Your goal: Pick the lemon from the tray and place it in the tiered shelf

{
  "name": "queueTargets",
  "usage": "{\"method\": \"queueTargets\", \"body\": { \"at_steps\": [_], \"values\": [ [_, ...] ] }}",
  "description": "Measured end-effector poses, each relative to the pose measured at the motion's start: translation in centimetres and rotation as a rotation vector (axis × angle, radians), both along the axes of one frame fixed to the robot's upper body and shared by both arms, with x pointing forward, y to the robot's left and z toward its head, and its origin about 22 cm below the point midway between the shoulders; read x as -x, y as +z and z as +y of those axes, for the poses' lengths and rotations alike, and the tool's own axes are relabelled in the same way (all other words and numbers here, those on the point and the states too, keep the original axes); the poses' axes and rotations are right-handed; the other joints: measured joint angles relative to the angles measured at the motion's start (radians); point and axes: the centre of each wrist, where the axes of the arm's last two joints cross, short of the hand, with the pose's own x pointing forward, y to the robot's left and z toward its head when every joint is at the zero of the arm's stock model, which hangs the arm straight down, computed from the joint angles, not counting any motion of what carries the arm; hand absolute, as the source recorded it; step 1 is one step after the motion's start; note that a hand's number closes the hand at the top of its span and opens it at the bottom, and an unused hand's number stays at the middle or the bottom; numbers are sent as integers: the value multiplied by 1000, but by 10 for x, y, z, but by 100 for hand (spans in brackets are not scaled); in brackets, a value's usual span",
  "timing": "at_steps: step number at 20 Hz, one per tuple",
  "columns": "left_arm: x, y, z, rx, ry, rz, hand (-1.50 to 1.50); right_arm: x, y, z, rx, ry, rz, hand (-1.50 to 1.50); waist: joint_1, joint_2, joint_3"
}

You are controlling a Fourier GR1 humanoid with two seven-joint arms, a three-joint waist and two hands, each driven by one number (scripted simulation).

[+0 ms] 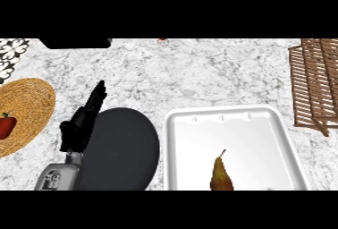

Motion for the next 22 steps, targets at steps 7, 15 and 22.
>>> {"method": "queueTargets", "body": {
  "at_steps": [7, 15, 22],
  "values": [
    [-6, 6, -12, -2, -45, -10, 0, 8, 31, -23, -63, -84, -50, 150, 41, 8, 0],
    [-10, 8, -24, 0, -86, -11, 0, 9, 56, -34, -120, -137, -107, 150, 78, 14, 0],
    [-14, 8, -20, -2, -99, -18, 0, -1, 61, -31, -119, -133, -180, 150, 91, 18, -1]
  ]
}}
